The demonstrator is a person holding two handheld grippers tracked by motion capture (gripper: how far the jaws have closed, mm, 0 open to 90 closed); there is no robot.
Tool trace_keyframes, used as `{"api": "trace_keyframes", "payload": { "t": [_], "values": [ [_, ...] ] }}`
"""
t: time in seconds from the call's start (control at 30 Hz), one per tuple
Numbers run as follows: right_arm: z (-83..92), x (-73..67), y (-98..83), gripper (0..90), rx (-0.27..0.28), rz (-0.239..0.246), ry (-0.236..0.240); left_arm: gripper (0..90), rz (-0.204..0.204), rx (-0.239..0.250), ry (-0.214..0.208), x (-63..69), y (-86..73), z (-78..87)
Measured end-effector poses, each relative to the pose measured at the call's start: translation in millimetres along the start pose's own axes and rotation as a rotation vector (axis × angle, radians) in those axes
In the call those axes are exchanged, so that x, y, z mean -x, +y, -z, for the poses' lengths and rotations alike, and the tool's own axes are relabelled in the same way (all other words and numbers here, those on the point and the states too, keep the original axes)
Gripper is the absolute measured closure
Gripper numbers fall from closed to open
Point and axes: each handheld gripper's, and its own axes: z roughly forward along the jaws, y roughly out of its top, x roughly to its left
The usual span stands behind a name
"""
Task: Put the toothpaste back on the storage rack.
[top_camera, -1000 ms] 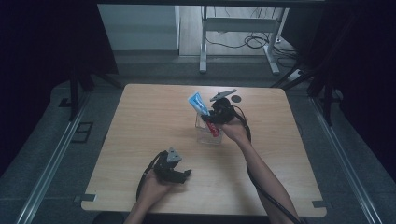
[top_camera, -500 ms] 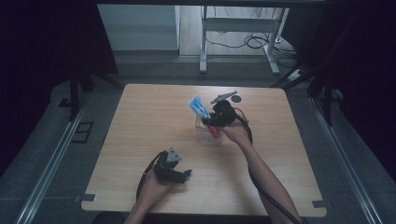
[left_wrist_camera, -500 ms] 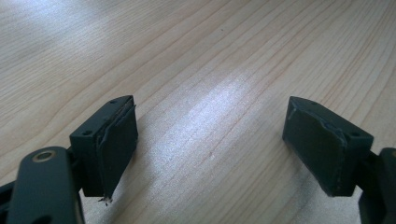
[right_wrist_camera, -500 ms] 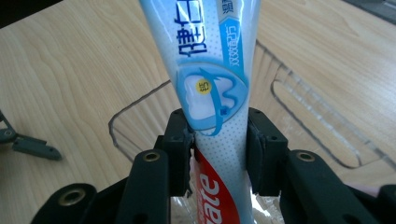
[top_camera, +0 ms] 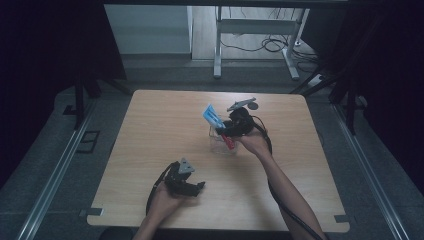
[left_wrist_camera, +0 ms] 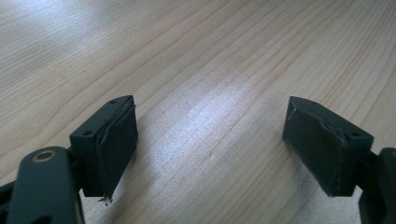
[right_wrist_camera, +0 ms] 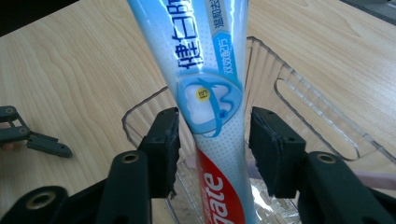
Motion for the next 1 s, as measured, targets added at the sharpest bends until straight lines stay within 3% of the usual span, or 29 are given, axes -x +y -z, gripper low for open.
{"api": "trace_keyframes", "payload": {
  "t": [0.57, 1.0],
  "values": [
    [16.2, -8.1, 0.2, 25.9, 0.042, 0.019, 0.002, 18.1, 0.000, 0.000, 0.000, 0.0, 0.0, 0.0],
    [28.1, -15.2, -2.1, 16.5, 0.039, 0.044, 0.003, 18.1, -0.004, 0.000, 0.001, -0.2, 0.0, 0.0]
  ]
}}
